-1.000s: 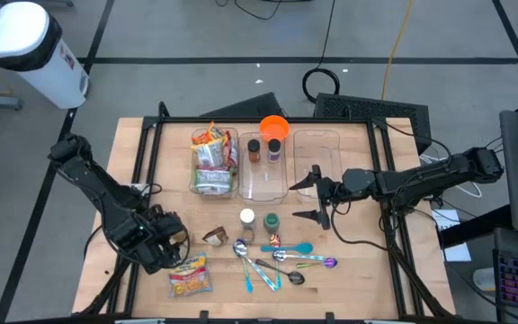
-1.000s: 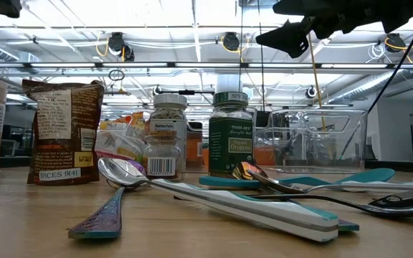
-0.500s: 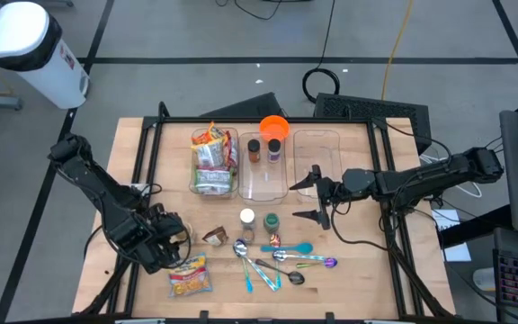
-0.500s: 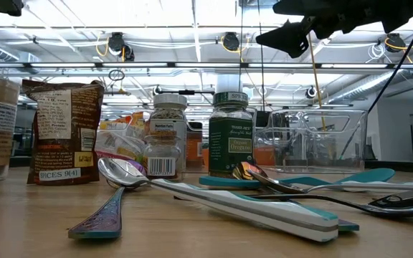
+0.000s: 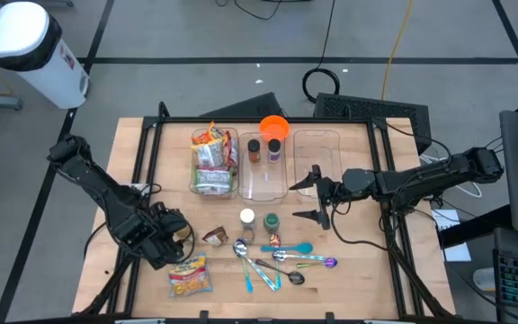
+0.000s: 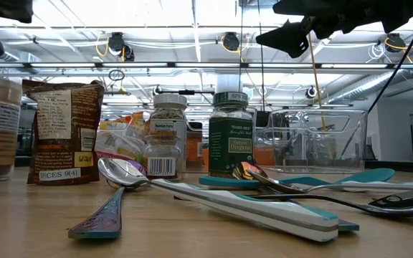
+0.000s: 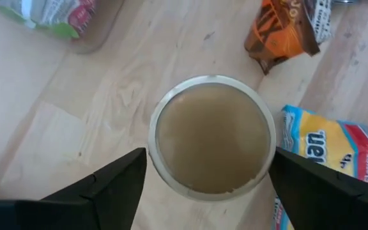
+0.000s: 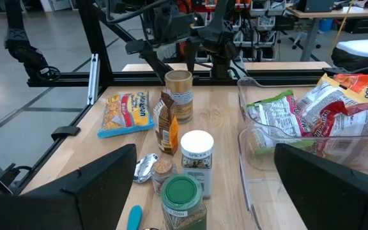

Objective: Pick & Place Food Item
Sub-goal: Put the golden seasoning bottle into the middle transparent bin

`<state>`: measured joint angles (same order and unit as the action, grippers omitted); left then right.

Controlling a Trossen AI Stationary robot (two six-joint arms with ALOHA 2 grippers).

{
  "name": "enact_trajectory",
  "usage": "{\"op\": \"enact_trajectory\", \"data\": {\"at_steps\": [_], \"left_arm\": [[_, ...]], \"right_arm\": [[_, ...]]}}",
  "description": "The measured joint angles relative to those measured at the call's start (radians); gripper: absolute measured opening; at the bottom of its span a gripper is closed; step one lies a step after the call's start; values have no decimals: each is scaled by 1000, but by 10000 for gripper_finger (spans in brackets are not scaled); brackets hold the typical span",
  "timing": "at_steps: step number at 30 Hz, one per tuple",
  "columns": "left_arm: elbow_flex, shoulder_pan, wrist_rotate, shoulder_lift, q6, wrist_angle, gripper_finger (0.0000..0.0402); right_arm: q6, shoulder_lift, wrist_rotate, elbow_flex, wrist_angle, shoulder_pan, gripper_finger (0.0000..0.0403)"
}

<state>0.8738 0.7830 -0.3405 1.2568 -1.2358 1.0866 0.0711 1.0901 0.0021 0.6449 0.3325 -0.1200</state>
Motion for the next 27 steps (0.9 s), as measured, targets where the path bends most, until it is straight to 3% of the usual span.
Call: {"op": "enact_trajectory", "data": {"at_steps": [17,27], "left_arm": [[0,-147,-1,0,62,-2,302],[0,-211,26,0,-30,-23,337]], "right_arm": [[0,0,0,0,0,0,361],[0,0,-1,0,0,0,361]]}}
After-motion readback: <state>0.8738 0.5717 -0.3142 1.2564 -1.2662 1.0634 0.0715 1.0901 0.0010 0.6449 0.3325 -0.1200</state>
